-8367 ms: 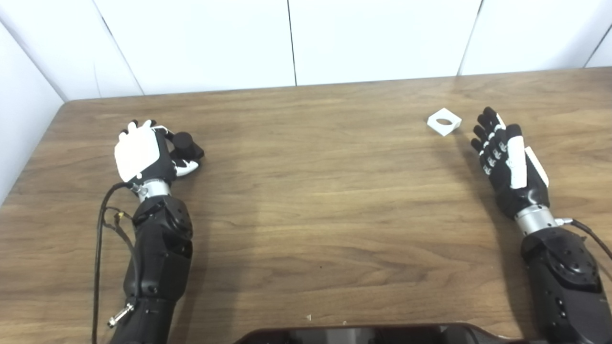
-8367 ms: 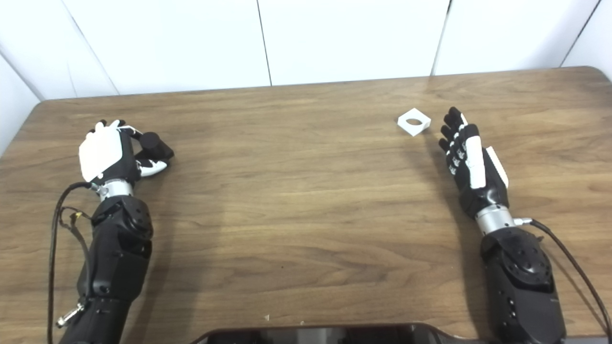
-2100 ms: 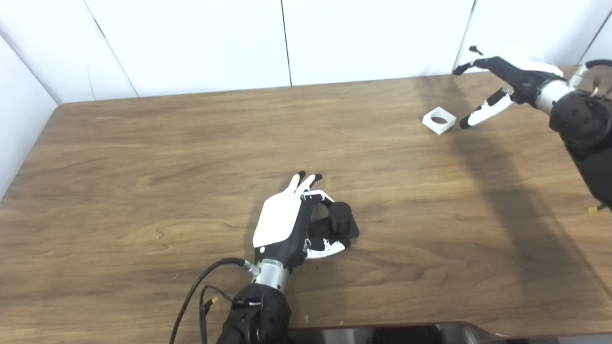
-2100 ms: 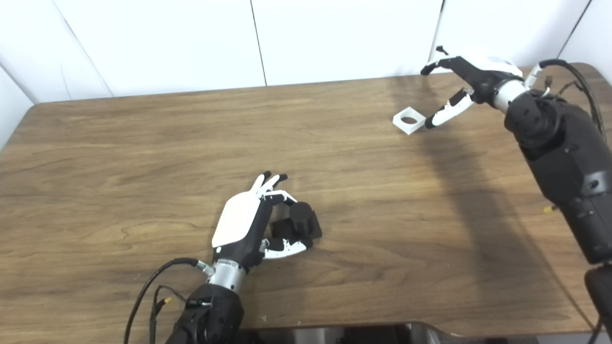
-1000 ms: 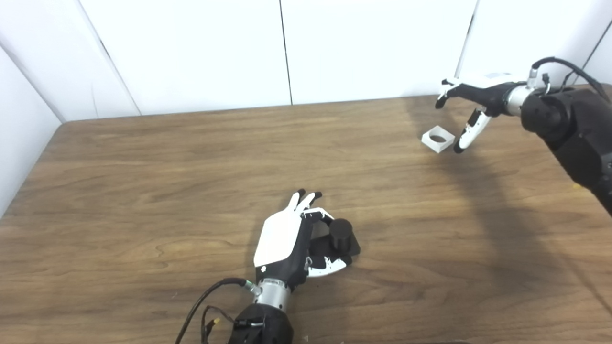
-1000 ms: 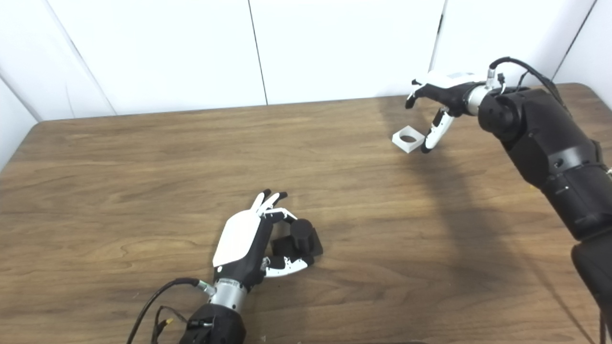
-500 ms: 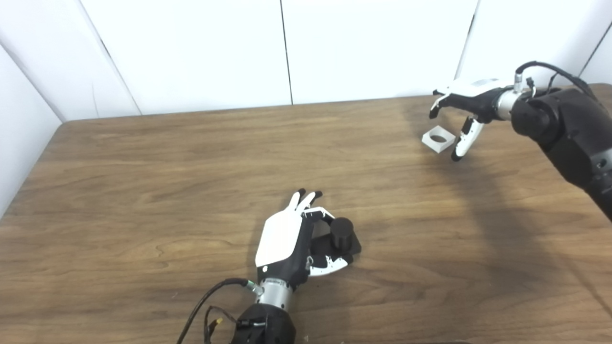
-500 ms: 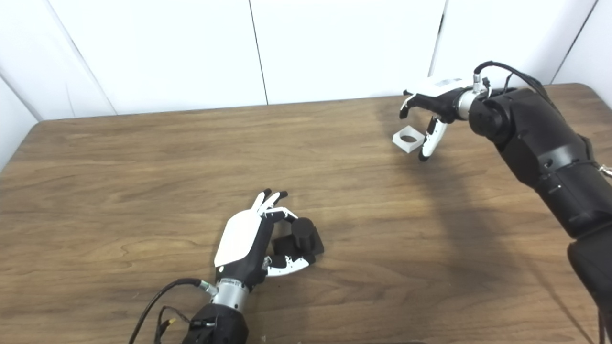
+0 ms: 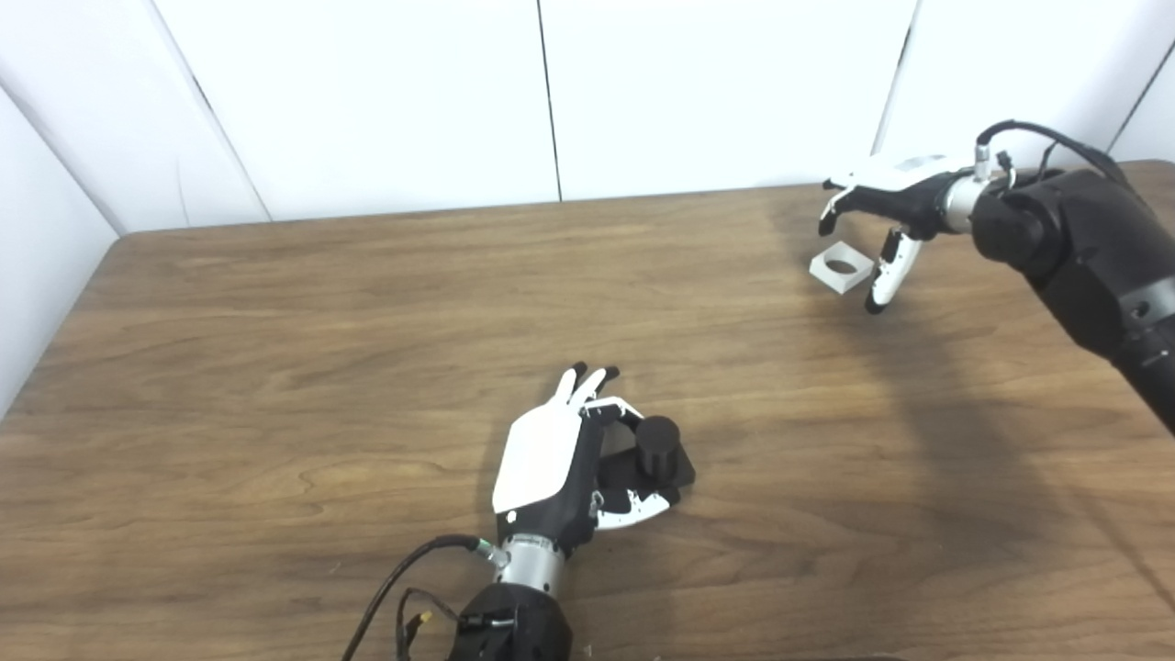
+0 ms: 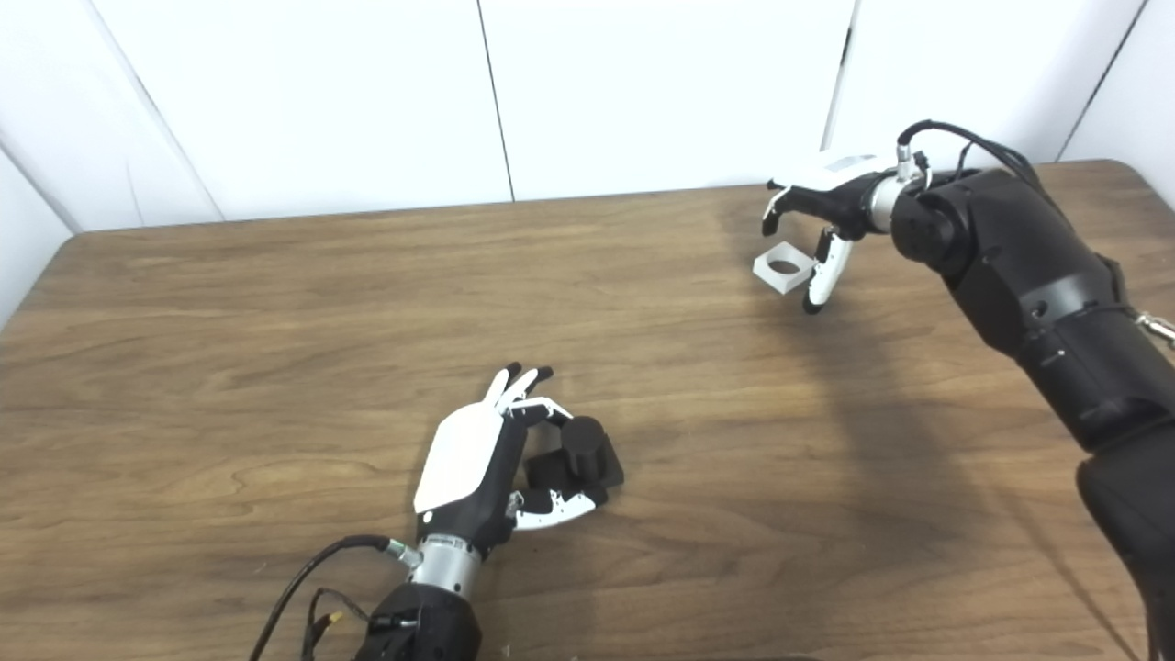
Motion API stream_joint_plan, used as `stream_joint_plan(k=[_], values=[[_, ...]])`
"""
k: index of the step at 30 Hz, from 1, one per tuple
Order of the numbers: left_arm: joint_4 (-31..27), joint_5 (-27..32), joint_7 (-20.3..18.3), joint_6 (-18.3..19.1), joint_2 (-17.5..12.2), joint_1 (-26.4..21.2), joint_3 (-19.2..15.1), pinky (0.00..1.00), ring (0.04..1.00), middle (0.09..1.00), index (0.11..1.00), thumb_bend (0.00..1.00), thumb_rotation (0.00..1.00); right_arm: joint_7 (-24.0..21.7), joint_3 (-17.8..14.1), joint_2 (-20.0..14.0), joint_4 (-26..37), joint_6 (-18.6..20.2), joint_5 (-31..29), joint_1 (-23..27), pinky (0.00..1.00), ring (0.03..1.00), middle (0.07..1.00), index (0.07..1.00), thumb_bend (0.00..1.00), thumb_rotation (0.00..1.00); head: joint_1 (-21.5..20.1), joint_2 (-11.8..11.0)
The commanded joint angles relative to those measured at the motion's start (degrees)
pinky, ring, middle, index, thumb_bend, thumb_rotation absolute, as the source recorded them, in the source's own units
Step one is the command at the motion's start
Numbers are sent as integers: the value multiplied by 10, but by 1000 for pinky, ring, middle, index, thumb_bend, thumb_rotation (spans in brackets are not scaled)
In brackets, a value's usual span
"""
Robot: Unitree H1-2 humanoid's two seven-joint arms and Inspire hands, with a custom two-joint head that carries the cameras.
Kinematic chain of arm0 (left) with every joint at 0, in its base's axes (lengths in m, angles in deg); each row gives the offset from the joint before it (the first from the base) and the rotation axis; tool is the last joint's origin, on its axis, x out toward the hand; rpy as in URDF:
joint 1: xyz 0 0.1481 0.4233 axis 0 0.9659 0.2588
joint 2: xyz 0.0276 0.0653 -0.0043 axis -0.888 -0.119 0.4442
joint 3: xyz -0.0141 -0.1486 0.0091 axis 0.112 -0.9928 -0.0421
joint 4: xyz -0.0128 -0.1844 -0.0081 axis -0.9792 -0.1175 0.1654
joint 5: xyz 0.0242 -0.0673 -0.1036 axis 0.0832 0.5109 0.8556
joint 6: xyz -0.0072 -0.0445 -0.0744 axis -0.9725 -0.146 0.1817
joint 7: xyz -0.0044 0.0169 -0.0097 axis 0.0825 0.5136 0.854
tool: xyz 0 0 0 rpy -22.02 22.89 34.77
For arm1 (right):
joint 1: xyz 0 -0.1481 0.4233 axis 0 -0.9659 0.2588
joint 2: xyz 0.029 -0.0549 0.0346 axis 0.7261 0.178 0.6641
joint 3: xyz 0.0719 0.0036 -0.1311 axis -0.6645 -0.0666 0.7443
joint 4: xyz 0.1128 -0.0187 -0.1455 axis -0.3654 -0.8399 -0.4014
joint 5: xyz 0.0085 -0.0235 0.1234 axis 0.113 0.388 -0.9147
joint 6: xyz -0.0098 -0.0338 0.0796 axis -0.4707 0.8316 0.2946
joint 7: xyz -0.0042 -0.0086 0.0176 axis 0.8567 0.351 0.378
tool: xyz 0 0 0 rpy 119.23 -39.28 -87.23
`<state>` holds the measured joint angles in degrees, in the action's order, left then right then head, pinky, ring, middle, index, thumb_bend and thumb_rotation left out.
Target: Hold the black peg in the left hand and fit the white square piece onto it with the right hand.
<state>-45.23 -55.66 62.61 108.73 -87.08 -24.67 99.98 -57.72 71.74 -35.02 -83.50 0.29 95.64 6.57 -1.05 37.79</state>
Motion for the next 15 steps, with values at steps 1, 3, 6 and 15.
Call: stream_joint_plan(k=[1, 3, 6, 15], values=[[19, -10, -8, 9, -2, 3, 3, 923, 1000, 930, 495, 513, 71, 13, -6, -9, 4, -17, 2, 42, 1000, 1000, 1000, 796, 876, 227, -1, 1], [20, -10, -5, 8, -1, 3, 3, 916, 1000, 929, 495, 514, 72, 15, -7, -7, 0, -18, 2, 42, 1000, 1000, 1000, 795, 875, 223, -1, 1], [18, -10, -7, 11, 1, 3, 2, 919, 1000, 931, 495, 514, 71, 19, -6, -5, -8, -22, 5, 44, 1000, 1000, 999, 796, 875, 226, 0, 0], [21, -11, -2, 9, 2, 3, 5, 920, 1000, 931, 495, 514, 71, 27, -2, 6, -34, -28, 14, 54, 1000, 1000, 995, 800, 873, 247, 2, -2]])
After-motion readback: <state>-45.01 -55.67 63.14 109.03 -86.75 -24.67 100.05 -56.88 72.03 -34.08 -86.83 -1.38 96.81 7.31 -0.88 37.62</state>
